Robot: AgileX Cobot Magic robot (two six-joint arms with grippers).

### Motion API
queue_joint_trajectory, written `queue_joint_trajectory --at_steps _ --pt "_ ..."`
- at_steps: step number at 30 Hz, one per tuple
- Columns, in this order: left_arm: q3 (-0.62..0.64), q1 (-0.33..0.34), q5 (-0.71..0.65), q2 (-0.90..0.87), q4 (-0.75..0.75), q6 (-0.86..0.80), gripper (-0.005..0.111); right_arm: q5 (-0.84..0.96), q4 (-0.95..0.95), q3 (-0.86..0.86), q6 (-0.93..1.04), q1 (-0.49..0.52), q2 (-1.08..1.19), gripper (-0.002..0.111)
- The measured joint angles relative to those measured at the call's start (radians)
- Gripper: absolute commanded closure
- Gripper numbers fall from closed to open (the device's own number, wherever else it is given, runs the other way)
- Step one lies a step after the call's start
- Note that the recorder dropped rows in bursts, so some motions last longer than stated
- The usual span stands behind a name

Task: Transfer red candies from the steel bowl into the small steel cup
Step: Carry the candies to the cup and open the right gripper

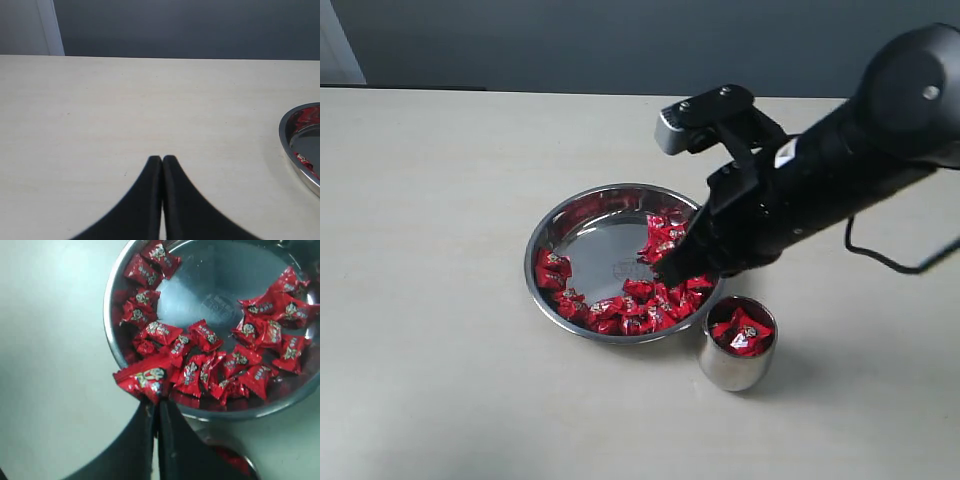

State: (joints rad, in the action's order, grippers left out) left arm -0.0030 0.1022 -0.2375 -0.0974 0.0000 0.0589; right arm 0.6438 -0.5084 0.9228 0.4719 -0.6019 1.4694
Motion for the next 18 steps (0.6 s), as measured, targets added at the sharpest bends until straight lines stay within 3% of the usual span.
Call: queue_joint_trajectory --at_steps 8,18 --pt "0.0 0.0 0.0 0.0 0.0 0.0 0.106 -0.025 0.041 -0.161 -0.062 0.0 -0.118 0.109" --pt "0.0 0.0 0.0 0.0 0.0 0.0 0.106 -0.032 0.214 -0.201 -0.246 0.0 -0.121 0.109"
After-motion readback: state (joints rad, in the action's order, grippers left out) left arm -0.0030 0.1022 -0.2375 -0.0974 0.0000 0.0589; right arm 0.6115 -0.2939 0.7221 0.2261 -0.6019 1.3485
